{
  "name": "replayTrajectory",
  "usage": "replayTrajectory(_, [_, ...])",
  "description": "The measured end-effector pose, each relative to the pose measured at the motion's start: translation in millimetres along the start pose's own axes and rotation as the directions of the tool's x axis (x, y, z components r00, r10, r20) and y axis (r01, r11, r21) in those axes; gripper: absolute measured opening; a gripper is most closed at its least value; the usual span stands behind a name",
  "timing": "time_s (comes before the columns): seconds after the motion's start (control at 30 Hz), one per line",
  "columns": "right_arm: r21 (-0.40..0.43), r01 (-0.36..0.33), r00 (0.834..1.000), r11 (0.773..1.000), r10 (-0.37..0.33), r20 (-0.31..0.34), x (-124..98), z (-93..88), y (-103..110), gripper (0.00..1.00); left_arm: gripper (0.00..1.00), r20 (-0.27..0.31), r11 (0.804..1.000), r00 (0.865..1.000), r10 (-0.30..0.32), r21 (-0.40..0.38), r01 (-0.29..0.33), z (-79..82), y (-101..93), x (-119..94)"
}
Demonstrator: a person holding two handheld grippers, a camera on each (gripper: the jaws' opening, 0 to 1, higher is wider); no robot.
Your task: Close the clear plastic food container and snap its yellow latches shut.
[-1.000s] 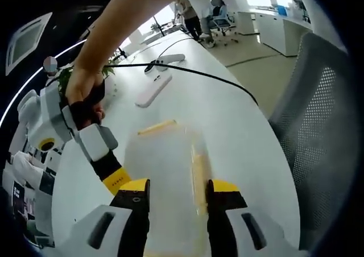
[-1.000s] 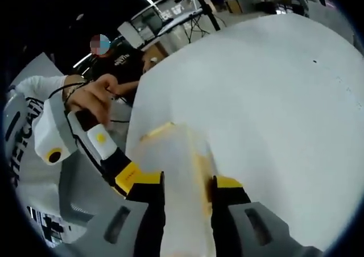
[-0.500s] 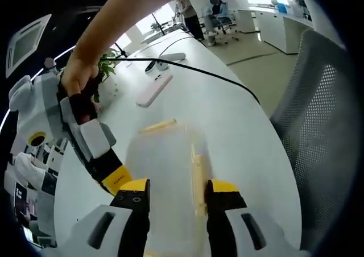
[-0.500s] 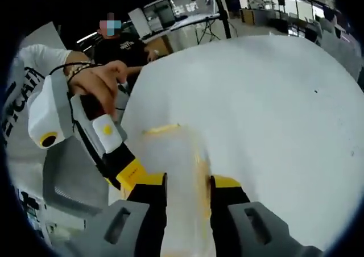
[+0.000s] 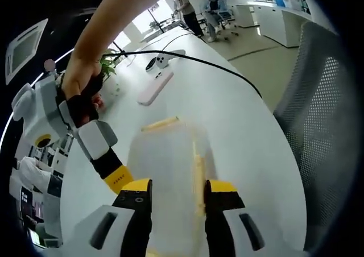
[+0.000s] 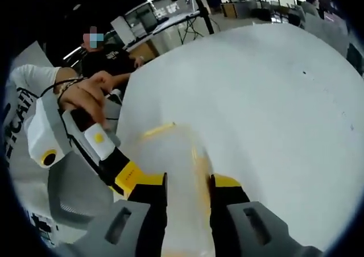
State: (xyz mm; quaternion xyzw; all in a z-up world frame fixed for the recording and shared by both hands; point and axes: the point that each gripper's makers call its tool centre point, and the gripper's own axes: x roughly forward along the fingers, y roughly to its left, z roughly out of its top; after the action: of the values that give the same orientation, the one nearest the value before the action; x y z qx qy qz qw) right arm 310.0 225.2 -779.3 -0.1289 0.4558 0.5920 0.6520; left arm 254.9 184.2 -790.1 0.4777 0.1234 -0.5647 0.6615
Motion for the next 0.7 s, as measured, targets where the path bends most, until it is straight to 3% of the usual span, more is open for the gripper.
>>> replayTrajectory(0.1, [-0.006, -0.003, 1.0, 1.0, 0.003, -0.001, 0.2, 1.7, -2.4, 0.23, 0.31, 0.0, 1.0, 1.0, -0.002, -0.007, 0.002, -2.0, 5.1, -15.0])
replayTrajectory(0.27, [0.039, -0.031, 0.999, 0.999, 0.032, -0.007, 1.5, 0.8, -6.4, 0.21, 0.31, -0.006, 1.0, 1.0, -0.008, -0.002, 0.008, -1.8, 1.3, -13.6])
replayTrajectory(0.33, [0.035, -0.038, 0.999, 0.999, 0.038, -0.006, 0.9, -1.5, -4.3, 0.21, 0.31, -0.013, 0.999, 1.0, 0.012, 0.03, -0.012, -2.3, 0.8, -11.8])
replayTrajectory(0.7, [0.02, -0.023, 1.0, 1.0, 0.023, 0.005, 0.3, 2.5, -4.6, 0.23, 0.32, -0.012, 0.999, 1.0, 0.02, 0.041, -0.019, -1.9, 1.2, -12.4])
